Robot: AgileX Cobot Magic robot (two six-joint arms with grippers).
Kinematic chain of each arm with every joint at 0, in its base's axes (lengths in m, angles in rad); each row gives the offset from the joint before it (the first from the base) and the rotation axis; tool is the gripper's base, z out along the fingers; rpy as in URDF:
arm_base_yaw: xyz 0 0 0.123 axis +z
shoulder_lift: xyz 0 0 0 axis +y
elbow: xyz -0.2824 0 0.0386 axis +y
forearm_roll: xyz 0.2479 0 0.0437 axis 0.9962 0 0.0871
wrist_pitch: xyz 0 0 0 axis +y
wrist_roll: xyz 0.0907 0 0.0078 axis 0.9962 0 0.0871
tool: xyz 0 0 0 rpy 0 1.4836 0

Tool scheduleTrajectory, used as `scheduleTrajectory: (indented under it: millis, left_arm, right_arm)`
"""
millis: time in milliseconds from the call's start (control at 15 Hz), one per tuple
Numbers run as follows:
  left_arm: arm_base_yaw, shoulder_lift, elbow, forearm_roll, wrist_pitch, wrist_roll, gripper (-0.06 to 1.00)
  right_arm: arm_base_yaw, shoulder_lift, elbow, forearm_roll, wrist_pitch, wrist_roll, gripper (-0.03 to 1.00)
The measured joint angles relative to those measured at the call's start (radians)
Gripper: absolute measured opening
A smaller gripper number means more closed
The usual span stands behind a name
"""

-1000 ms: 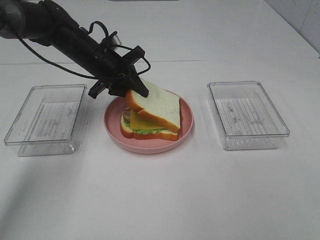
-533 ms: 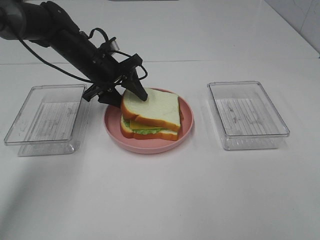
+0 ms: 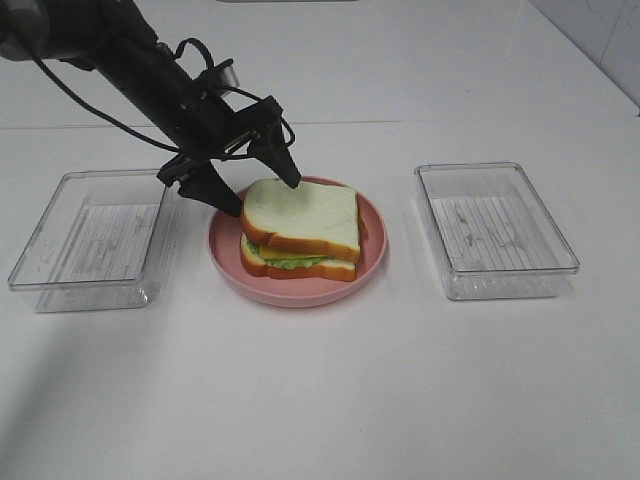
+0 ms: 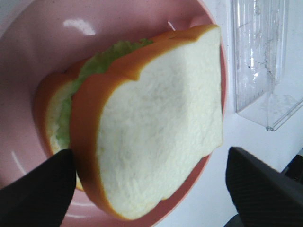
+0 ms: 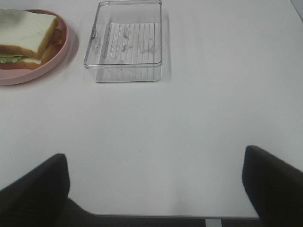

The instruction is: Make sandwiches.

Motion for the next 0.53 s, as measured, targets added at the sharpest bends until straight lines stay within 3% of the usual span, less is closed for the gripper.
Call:
scheduleTrajectory:
  millis: [267, 333, 533]
  left_arm:
    - [-0.002, -0.072, -0.001, 0.211, 0.020, -0.109, 0.88]
    - [-0.002, -0.146, -0.001, 0.322, 0.023, -0.134, 0.88]
    - [0.001, -0.254, -0.007, 0.544, 0.075, -0.178, 0.88]
  right_arm:
    - [0.000, 0.000, 0.000, 0.000, 0.000, 0.000, 0.95]
    - [0.000, 0.000, 0.000, 0.000, 0.000, 0.000, 0.95]
    - [0.000, 0.000, 0.000, 0.000, 0.000, 0.000, 0.95]
